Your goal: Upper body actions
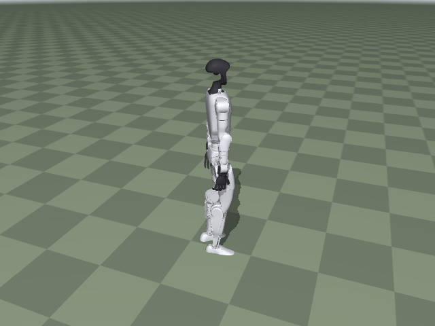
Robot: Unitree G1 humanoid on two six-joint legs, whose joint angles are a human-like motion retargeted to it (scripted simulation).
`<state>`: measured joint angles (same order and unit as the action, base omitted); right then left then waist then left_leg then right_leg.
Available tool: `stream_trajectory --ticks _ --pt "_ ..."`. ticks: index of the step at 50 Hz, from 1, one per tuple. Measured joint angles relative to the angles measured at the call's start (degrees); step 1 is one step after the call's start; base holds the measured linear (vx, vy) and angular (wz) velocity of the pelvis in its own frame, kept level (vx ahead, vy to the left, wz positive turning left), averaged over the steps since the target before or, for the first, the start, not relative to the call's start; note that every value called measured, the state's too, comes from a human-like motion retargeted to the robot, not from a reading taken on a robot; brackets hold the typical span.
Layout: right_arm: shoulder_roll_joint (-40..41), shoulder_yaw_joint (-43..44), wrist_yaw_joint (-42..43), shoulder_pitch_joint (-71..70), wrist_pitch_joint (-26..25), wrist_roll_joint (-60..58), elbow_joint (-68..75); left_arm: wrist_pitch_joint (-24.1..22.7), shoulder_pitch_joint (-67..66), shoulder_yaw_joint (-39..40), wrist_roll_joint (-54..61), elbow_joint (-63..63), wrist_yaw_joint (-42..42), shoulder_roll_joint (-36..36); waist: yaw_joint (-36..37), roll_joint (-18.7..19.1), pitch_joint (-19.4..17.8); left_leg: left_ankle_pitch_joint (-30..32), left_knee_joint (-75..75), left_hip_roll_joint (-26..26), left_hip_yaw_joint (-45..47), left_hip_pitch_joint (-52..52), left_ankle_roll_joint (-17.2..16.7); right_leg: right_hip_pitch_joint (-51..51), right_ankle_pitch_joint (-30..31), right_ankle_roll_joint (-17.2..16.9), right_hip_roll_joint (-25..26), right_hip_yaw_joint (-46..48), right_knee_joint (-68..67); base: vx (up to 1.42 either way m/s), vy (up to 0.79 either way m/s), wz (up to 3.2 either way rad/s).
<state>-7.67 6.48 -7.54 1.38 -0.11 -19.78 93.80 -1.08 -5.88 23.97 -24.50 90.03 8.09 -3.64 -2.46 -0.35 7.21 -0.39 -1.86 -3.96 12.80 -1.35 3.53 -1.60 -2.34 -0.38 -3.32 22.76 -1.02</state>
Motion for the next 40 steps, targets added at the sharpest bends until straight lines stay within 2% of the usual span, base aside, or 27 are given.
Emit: stream_trajectory --ticks 25,40 --pt "-0.3 -0.3 2.0 -0.8 2.0 -0.1 -1.4 0.0 0.9 -1.1 -0.7 0.9 0.6 -0.1 0.2 0.4 2.7 0.7 0.2 0.0 0.0 -0.1 0.3 0.0 -0.8 -0.2 0.2 -0.7 0.1 0.0 0.0 0.0" --pt "-0.6 -0.5 0.7 -0.7 1.2 -1.2 -0.9 0.2 0.2 -1.3 -1.0 1.7 -0.2 -0.3 0.7 0.2 2.0 1.3 0.3 0.0 -0.2 0.8 0.5 1.2 -1.2 -0.1 0.5 -0.8 0.4 0.0 0.0 0.0"
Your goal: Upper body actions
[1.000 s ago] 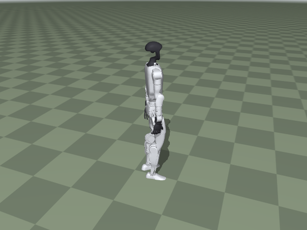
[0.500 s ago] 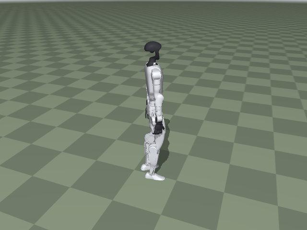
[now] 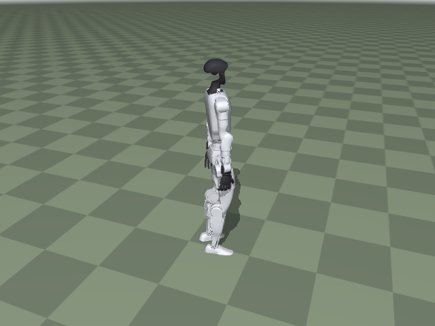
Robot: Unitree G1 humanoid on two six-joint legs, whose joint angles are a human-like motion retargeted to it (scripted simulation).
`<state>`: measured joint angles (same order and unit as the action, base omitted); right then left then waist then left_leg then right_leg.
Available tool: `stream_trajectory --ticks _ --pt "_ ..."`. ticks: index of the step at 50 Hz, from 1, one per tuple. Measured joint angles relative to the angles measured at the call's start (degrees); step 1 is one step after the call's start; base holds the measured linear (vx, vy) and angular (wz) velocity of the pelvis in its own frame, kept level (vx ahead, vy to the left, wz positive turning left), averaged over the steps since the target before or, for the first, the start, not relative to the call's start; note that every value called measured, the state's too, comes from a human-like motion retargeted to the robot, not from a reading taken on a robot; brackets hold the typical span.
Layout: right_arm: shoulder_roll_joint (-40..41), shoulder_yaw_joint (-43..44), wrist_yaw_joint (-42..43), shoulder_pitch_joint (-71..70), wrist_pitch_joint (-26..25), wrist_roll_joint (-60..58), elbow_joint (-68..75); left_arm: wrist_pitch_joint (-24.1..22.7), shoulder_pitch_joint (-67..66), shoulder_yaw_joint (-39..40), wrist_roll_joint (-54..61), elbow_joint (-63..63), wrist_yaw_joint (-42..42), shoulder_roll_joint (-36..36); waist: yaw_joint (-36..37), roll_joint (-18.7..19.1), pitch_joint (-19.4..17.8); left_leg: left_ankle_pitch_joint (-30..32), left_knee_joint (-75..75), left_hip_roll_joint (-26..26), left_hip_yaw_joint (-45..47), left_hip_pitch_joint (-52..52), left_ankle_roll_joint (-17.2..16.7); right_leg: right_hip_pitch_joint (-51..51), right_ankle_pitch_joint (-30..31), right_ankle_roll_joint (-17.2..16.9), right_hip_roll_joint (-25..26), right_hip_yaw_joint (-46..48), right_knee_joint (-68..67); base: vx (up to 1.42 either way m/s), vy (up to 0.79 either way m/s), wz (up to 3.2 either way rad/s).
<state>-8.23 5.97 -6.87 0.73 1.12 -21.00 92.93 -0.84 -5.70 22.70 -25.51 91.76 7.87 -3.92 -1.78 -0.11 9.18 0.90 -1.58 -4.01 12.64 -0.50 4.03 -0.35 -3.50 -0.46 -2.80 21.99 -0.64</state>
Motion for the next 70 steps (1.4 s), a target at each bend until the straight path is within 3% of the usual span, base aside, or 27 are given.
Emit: stream_trajectory --ticks 70 --pt "-0.5 -0.6 0.0 0.1 0.5 -1.8 0.4 -0.1 0.2 -0.6 0.3 0.1 -0.3 0.7 -0.8 0.4 0.7 1.7 0.1 0.8 1.6 0.3 -0.1 -0.4 -0.4 -0.3 0.4 -1.8 -0.2 0.0 0.0 0.0"
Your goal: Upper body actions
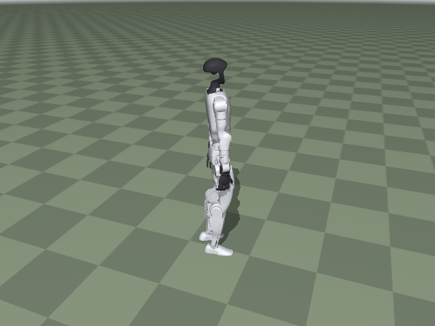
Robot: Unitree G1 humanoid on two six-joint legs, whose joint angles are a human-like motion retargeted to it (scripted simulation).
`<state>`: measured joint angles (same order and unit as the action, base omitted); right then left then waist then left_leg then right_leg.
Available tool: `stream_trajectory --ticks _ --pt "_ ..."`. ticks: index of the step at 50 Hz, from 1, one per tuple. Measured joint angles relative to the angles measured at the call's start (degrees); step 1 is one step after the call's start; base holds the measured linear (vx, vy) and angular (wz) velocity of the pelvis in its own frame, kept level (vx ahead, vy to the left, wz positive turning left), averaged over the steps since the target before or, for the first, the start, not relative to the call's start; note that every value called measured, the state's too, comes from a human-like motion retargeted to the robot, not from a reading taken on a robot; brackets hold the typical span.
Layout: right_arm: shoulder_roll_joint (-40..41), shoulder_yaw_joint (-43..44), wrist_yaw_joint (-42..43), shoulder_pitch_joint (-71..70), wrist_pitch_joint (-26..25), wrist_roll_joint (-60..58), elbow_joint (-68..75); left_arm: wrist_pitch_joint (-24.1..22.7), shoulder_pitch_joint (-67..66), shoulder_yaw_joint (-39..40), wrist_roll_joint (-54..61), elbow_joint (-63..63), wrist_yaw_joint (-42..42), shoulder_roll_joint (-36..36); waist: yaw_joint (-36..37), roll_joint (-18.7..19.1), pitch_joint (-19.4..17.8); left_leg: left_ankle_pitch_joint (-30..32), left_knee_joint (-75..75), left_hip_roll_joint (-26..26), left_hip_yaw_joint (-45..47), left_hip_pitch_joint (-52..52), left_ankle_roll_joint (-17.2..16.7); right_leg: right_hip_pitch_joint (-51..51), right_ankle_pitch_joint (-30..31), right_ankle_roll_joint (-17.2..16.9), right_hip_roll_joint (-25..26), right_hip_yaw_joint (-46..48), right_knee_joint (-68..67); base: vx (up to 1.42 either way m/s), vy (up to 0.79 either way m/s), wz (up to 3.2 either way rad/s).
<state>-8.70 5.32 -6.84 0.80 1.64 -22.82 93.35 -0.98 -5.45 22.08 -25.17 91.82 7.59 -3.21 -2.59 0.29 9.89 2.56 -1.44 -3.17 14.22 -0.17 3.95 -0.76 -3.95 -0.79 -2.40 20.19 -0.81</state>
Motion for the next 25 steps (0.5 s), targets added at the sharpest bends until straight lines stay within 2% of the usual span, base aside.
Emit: stream_trajectory --ticks 25 --pt "-0.1 -0.3 -0.4 0.0 0.7 0.1 -0.2 0.0 -0.4 0.0 0.1 0.2 0.0 0.1 -0.2 0.6 -0.2 -0.1 -0.2 0.1 0.1 0.0 -0.1 0.1 -0.2 -0.2 -0.2 -0.3 0.0 0.0 0.0 0.0"
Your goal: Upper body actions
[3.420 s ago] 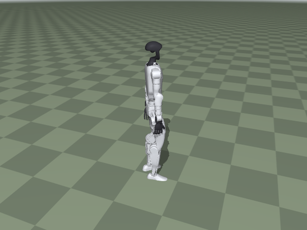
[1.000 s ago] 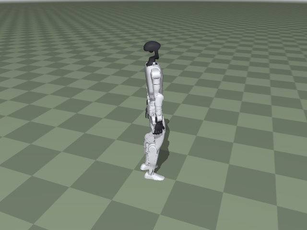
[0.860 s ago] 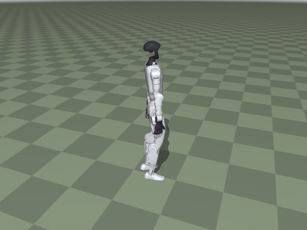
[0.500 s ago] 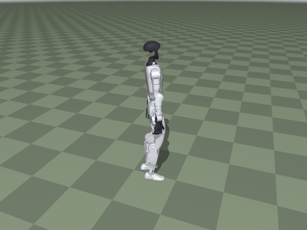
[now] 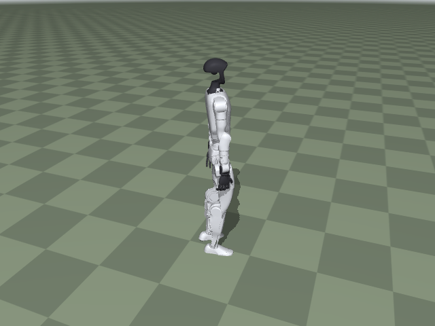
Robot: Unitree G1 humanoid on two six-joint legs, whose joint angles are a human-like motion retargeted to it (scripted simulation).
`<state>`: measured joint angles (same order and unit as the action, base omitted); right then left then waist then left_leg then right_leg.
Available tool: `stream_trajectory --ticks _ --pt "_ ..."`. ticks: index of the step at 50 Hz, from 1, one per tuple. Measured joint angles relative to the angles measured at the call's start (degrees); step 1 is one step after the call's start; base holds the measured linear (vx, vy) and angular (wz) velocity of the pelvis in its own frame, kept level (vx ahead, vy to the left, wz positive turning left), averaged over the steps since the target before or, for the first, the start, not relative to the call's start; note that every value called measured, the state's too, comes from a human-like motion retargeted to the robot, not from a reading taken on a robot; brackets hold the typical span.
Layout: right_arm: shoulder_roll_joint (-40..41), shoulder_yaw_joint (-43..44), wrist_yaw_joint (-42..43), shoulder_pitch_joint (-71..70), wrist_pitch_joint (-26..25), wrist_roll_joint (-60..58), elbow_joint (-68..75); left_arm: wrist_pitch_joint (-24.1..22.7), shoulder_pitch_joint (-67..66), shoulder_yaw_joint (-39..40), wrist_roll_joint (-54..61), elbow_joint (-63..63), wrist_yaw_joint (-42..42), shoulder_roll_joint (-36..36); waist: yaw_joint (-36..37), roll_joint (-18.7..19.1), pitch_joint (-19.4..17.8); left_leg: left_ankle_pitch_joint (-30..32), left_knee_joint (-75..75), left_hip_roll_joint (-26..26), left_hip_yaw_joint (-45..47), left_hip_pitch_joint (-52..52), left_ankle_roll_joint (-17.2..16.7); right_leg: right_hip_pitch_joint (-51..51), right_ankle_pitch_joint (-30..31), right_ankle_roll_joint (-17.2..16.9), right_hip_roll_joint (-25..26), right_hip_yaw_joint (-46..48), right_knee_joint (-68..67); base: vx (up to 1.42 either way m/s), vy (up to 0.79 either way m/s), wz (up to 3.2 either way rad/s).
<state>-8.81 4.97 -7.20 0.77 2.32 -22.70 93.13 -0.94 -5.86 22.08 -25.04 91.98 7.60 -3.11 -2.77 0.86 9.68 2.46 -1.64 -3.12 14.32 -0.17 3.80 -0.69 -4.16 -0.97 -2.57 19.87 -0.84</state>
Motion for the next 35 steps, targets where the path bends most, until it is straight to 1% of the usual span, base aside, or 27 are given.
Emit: stream_trajectory --ticks 10,15,17,18,20,21,22,23,24,25,27,28,29,30,32,33,35 --pt "-0.1 -0.7 0.3 -0.5 -0.9 -1.4 -0.8 0.0 -0.7 0.5 0.5 -0.1 0.1 -0.1 -0.7 0.3 -0.5 -2.2 -3.4 1.1 1.5 -0.5 -1.4 -0.4 0.1 0.2 -0.2 -1.6 -0.4 -0.01 -0.01 -0.08" --pt "-0.5 -0.5 0.9 -1.0 -1.0 -1.3 -0.9 -0.1 -0.1 0.4 1.6 -0.7 0.3 -0.3 -2.6 0.2 -2.3 -2.3 -9.3 1.2 0.8 -2.6 -3.0 0.2 0.2 0.1 -1.5 -1.8 -0.3 -0.07 -0.02 0.2" --pt "-0.8 0.1 1.0 -1.3 -1.0 -0.8 -0.9 0.0 0.9 0.2 1.9 -1.0 -0.2 -0.5 -3.1 0.1 -3.5 0.5 -12.9 0.7 0.1 -4.3 -4.7 0.5 0.3 0.0 -2.4 -1.4 -0.1 -0.17 -0.01 0.42" --pt "-0.9 0.5 1.1 -1.3 -0.9 -0.6 -0.9 -0.1 1.5 0.0 2.1 -1.2 -0.5 -0.6 -3.3 0.0 -4.0 2.8 -15.1 0.5 -0.7 -5.6 -6.1 0.6 0.3 0.0 -2.9 -1.0 -0.1 -0.2 0.04 0.49" --pt "-1.1 1.6 1.3 -1.2 -0.8 -0.4 -0.9 -0.3 2.8 -1.0 2.6 -1.6 -0.9 -1.0 -3.2 -0.4 -5.0 8.3 -19.7 0.6 -1.3 -8.7 -9.8 0.6 0.5 -0.2 -4.1 -0.1 0.2 -0.21 0.05 0.5" --pt "-1.2 2.1 1.4 -1.0 -0.7 -0.3 -1.0 -0.4 3.4 -1.7 2.8 -1.8 -0.9 -1.2 -2.8 -0.6 -5.3 9.9 -21.7 0.1 -3.1 -10.2 -12.1 0.6 0.7 -0.3 -4.6 0.2 0.3 -0.16 0.03 0.39" --pt "-1.3 2.6 1.4 -0.7 -0.6 -0.3 -1.0 -0.5 3.9 -2.5 3.0 -2.0 -0.9 -1.4 -2.4 -0.8 -5.5 10.8 -23.3 -0.4 -5.1 -11.5 -14.1 0.5 0.9 -0.4 -5.2 0.4 0.4 -0.09 0.02 0.28" --pt "-1.4 3.1 1.4 -0.3 -0.5 -0.4 -1.0 -0.6 4.2 -3.2 3.1 -2.3 -0.9 -1.6 -1.9 -1.0 -5.6 10.5 -24.6 -1.1 -7.3 -12.3 -15.5 0.4 1.1 -0.6 -5.7 0.6 0.6 -0.03 0.04 0.19" --pt "-1.5 3.4 1.5 0.1 -0.5 -0.6 -0.8 -0.6 4.2 -3.8 3.0 -2.5 -0.8 -1.7 -1.5 -1.2 -5.7 9.7 -24.9 -1.0 -8.1 -12.5 -15.0 0.4 1.2 -0.7 -6.2 0.7 0.6 0.0 0.0 0.0" --pt "-1.6 3.7 1.7 0.5 -0.5 -1.0 -0.6 -0.6 4.2 -4.2 2.9 -2.8 -0.8 -1.8 -1.0 -1.5 -5.6 8.6 -24.8 -0.7 -8.2 -12.4 -13.6 0.3 1.4 -0.8 -6.7 0.6 0.7 0.06 0.06 -0.18" --pt "-1.9 3.8 2.2 0.9 -0.6 -1.7 -0.1 -0.9 3.5 -4.2 3.1 -3.3 -0.9 -1.6 0.2 -2.0 -5.6 5.8 -21.6 3.1 -1.4 -10.3 -6.6 0.1 1.5 -1.1 -7.6 -0.2 0.5 0.09 0.07 -0.53" --pt "-2.0 3.7 2.5 1.0 -0.7 -2.0 0.1 -1.0 3.0 -4.0 3.3 -3.4 -1.0 -1.5 0.5 -2.1 -5.5 5.1 -19.0 4.6 2.0 -8.7 -3.9 -0.1 1.5 -1.2 -7.7 -0.7 0.4 0.12 0.09 -0.76" --pt "-2.1 3.6 2.6 1.1 -0.7 -2.2 0.3 -1.2 2.4 -3.7 3.5 -3.5 -0.9 -1.3 0.8 -1.7 -5.5 5.5 -15.8 5.5 3.8 -7.0 -2.9 -0.2 1.5 -1.2 -7.3 -1.4 0.2 0.13 0.09 -0.87" --pt "-2.3 3.4 2.7 1.1 -0.7 -2.3 0.5 -1.3 1.8 -3.3 3.8 -3.5 -0.8 -1.2 1.0 -1.1 -5.5 6.4 -12.5 6.1 4.8 -5.2 -2.6 -0.3 1.5 -1.2 -6.7 -2.1 0.1 0.17 0.13 -0.82" --pt "-2.7 3.3 2.6 1.3 -0.6 -2.3 0.6 -1.2 0.8 -3.0 4.1 -3.1 -0.7 -0.8 1.0 0.3 -5.2 4.9 -8.3 6.2 4.8 -2.6 -4.8 -0.5 1.5 -1.4 -5.4 -3.3 -0.1 0.25 0.18 -0.69" --pt "-3.1 3.3 2.4 1.5 -0.5 -2.2 0.7 -1.1 0.2 -2.7 4.1 -2.5 -0.6 -0.6 0.9 0.9 -4.8 2.7 -6.6 6.0 6.3 -1.4 -4.6 -0.8 1.6 -1.7 -5.3 -4.3 -0.3 0.26 0.18 -0.65" --pt "-3.7 3.4 2.1 1.6 -0.5 -1.8 1.0 -0.9 -0.4 -2.5 3.7 -1.8 -0.6 -0.1 0.7 1.7 -4.2 0.8 -3.0 5.6 8.8 -0.1 -3.6 -1.6 1.5 -2.4 -5.2 -5.4 -0.9 0.2 0.16 -0.44"
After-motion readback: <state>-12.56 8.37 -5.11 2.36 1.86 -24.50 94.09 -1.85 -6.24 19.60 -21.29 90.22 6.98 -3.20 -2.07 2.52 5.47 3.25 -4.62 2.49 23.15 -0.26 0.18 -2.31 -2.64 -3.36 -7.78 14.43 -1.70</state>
